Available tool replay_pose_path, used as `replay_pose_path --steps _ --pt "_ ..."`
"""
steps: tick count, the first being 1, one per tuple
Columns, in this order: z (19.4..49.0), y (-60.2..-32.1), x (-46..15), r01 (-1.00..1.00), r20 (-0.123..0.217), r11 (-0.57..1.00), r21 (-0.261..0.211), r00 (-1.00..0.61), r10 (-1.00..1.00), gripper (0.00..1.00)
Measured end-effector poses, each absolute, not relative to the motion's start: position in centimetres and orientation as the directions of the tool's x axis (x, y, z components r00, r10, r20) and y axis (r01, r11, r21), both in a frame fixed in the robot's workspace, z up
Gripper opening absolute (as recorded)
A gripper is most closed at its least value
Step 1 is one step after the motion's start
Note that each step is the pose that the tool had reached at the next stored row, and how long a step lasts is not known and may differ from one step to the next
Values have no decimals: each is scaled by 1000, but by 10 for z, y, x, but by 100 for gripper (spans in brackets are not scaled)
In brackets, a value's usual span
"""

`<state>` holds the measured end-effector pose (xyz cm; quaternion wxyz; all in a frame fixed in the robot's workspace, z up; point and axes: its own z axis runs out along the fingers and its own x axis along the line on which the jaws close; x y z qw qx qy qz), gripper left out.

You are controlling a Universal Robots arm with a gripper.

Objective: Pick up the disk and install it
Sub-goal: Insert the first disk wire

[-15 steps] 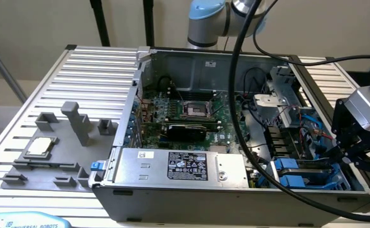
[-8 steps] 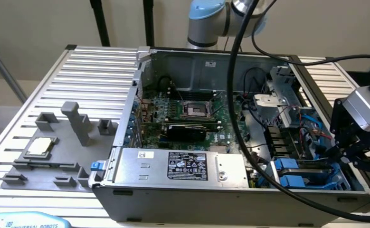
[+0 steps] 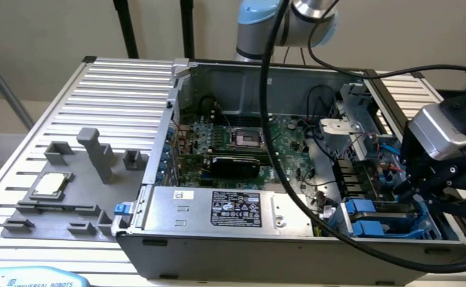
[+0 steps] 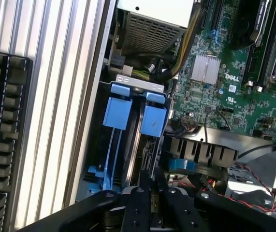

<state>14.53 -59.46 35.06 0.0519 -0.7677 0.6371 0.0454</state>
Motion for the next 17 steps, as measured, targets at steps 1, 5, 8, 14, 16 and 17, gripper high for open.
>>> replay_pose_path --steps 1,5,8,14,16,17 --pt "351 -595 143 -983 -136 -183 -22 184 -974 16" --pt "351 -595 139 -985 -136 -174 -22 175 -975 16" --pt "351 -595 139 -987 -133 -156 -21 158 -979 16" --pt "351 -595 139 -993 -117 -113 -18 115 -987 16" --pt "351 -595 139 -995 -112 -95 -18 97 -989 16" --pt "351 -595 139 -996 -109 -85 -17 87 -990 16"
